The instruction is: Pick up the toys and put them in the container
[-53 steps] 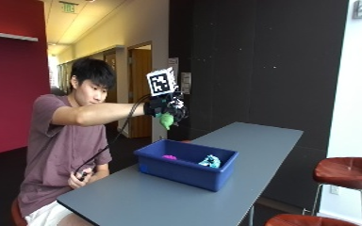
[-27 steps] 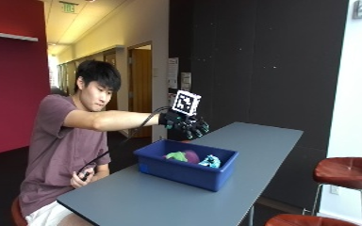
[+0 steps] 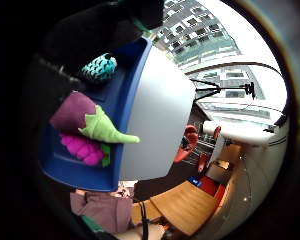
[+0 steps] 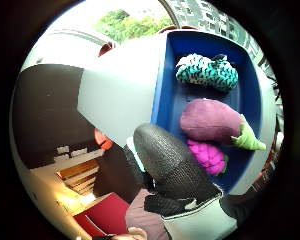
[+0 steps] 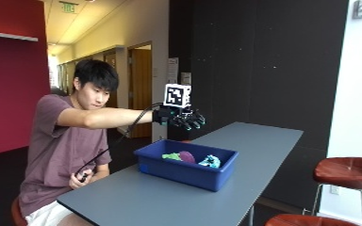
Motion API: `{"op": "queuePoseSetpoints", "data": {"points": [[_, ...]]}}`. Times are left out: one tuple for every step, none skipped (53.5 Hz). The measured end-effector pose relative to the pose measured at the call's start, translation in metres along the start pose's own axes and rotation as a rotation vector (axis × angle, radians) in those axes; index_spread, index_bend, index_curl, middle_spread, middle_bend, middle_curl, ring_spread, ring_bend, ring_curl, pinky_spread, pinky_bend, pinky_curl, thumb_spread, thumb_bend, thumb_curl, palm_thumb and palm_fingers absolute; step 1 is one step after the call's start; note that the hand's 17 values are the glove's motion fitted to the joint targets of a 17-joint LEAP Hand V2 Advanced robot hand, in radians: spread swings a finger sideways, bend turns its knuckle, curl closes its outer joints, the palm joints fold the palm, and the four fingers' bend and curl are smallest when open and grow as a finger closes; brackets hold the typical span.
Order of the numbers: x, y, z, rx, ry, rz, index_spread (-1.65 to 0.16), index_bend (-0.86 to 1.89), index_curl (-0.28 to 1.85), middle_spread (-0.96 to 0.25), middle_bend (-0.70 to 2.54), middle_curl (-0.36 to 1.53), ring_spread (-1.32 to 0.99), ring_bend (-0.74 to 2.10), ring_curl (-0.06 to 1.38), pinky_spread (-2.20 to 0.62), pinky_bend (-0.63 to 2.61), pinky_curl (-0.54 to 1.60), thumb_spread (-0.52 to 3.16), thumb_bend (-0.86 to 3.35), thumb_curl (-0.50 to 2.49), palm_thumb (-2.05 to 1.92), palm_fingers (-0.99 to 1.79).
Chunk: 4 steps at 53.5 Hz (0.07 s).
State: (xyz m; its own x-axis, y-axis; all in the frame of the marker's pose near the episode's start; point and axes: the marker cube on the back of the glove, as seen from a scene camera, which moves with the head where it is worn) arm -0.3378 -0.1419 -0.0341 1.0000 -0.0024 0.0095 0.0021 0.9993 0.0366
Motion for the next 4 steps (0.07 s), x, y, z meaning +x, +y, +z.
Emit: {"op": "queuePoseSetpoints", "data": {"points": [[0.0027, 0.0013, -0.0024, 0.007, 0.001, 0.004, -0.11, 0.08, 0.35, 0.12, 0.12, 0.37, 0.07, 0.46, 0.33, 0.06, 0.88, 0.50, 1.12, -0.09, 0.32, -0.13, -0.28], [0.0051, 0.0022, -0.0042, 0.012, 0.002, 0.008, -0.11, 0.08, 0.34, 0.11, 0.12, 0.37, 0.07, 0.46, 0.33, 0.06, 0.87, 0.49, 1.12, -0.09, 0.31, -0.13, -0.27], [0.0067, 0.0026, -0.0053, 0.016, 0.004, 0.010, -0.11, 0.07, 0.33, 0.11, 0.12, 0.36, 0.07, 0.45, 0.32, 0.06, 0.87, 0.49, 1.13, -0.09, 0.30, -0.13, -0.27], [0.0073, 0.0028, -0.0057, 0.018, 0.005, 0.012, -0.11, 0.09, 0.33, 0.11, 0.13, 0.36, 0.07, 0.45, 0.32, 0.07, 0.86, 0.48, 1.13, -0.09, 0.30, -0.12, -0.26]]}}
